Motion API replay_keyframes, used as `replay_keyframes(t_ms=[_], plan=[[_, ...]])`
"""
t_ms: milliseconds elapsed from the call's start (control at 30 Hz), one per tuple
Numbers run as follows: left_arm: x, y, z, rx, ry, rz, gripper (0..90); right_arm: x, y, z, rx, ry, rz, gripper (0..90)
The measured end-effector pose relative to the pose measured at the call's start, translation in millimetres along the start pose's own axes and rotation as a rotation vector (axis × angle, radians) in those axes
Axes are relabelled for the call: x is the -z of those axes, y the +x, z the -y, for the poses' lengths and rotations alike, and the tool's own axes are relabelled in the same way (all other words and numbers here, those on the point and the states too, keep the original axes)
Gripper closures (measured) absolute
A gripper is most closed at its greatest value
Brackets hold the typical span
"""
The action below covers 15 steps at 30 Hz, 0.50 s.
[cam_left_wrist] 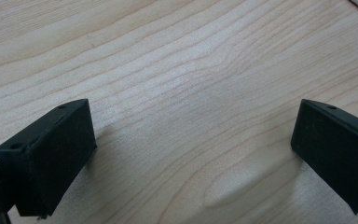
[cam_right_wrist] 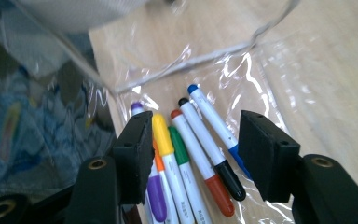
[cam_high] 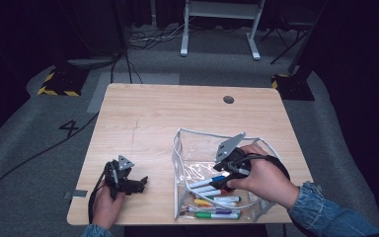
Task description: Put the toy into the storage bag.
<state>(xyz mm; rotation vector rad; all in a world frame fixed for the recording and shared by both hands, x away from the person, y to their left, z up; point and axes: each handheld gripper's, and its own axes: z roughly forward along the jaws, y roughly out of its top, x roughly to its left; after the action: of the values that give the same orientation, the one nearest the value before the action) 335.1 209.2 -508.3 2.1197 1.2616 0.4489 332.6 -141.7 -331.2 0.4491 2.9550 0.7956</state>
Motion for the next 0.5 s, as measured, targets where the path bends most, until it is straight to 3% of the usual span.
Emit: replay_keyframes(t_ms=[267, 500], plan=[[0.0, 0.0, 0.0, 0.0, 0.0, -0.001, 0.0, 38.9, -10.7, 7.8, -0.089, -0.142, 0.059, 47.1], [0.2, 0.1, 0.0, -0.002, 0.001, -0.003, 0.0, 72.2, -25.3, 28.1, -0.162, -0.223, 0.13, 48.5]])
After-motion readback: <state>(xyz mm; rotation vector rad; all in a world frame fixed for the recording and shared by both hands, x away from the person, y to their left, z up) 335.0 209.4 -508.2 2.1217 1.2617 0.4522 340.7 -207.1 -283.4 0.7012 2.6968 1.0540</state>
